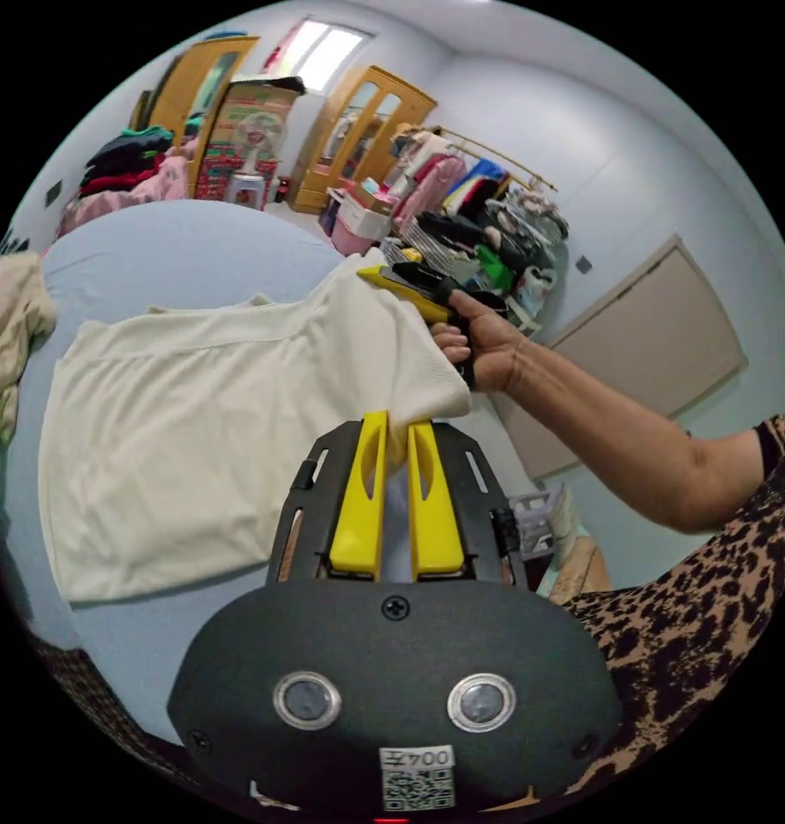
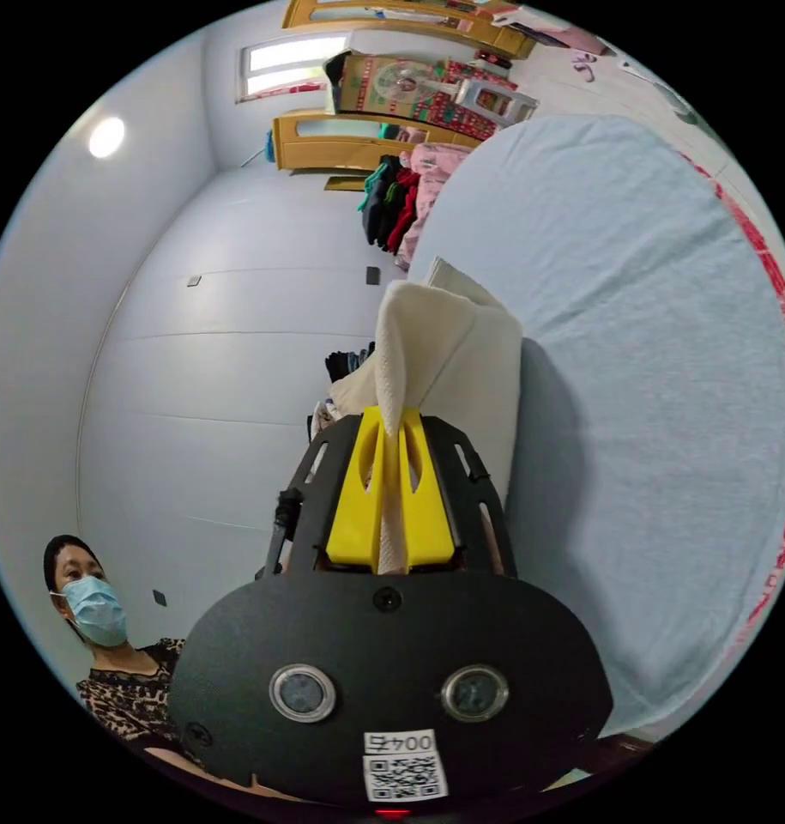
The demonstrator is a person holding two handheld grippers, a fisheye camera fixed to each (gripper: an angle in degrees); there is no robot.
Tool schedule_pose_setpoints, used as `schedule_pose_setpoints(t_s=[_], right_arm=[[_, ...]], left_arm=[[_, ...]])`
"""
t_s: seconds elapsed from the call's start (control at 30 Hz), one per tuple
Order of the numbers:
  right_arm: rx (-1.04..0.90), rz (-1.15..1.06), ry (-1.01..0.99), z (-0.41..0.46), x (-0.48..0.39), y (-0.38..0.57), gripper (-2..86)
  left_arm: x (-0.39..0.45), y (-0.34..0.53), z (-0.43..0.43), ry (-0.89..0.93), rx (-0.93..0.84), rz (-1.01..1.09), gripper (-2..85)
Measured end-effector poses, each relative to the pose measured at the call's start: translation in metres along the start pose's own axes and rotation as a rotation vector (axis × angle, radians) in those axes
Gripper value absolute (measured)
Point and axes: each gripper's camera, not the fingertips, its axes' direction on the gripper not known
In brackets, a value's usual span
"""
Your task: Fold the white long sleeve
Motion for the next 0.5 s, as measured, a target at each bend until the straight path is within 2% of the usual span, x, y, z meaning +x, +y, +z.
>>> schedule_pose_setpoints(t_s=[0.23, 0.5], right_arm=[[-0.04, -0.073, -0.025, 0.115, -0.012, 0.028, 2.7], [-0.112, -0.107, 0.008, 0.232, -0.001, 0.06, 2.6]], left_arm=[[-0.139, 0.057, -0.081, 0.102, 0.131, -0.336, 0.7], [-0.265, 0.122, -0.141, 0.21, 0.204, -0.53, 0.8]])
